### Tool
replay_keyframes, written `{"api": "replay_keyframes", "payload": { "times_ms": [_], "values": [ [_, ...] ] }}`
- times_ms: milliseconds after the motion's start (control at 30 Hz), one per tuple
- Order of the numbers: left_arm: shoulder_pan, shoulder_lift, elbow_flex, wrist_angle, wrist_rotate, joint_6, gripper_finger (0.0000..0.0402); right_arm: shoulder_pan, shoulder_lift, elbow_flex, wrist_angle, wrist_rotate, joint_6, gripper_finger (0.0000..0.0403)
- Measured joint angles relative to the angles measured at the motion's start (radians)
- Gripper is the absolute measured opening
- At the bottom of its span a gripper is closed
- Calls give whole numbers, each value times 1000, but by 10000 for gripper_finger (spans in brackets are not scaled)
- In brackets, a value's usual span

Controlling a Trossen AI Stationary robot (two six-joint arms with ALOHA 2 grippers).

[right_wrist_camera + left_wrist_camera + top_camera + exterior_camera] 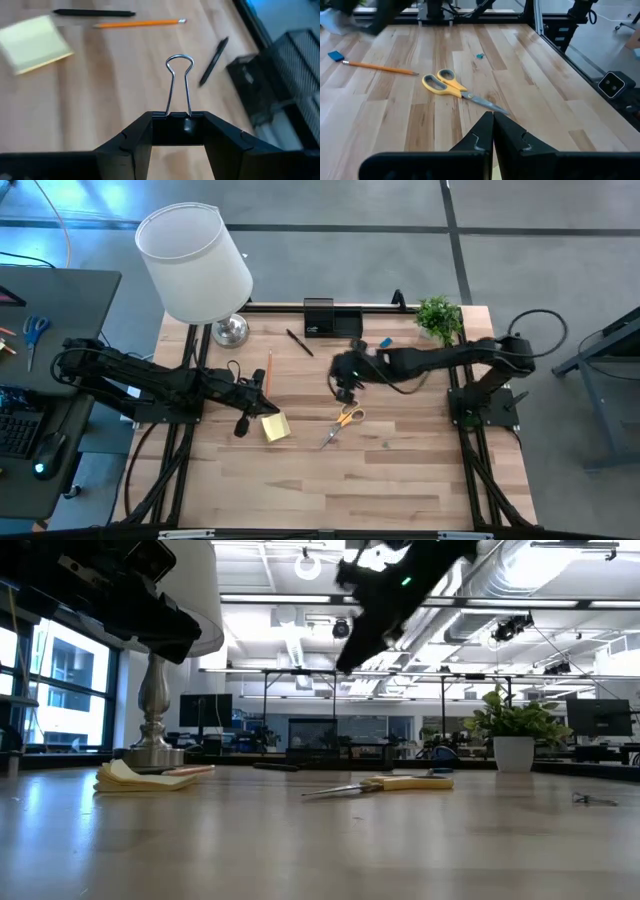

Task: Pick and place office supplies into organizer
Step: Put the black binder clip into the desk organizer

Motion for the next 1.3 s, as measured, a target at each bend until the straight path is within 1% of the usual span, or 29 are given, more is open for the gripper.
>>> {"api": "replay_keyframes", "payload": {
  "times_ms": [133,333,467,600,800,1033,1167,1300],
  "values": [
    [0,0,0,-1,0,0,1,-84,118,99,41,-20,-93,146],
    [0,0,0,-6,0,0,1,-188,283,280,30,-52,-184,152],
    [0,0,0,-6,0,-1,1,-235,354,386,11,-61,-198,146],
    [0,0,0,-6,0,-2,1,-265,394,453,11,-108,-199,144],
    [0,0,0,-4,1,-21,1,-281,402,467,23,-124,-199,152],
    [0,0,0,-7,-18,-23,1,-287,402,466,16,-124,-213,144],
    [0,0,0,-7,-69,-17,1,-287,402,466,17,-124,-241,147],
    [0,0,0,-6,-155,15,1,-287,402,465,10,-124,-232,152]
  ]
}}
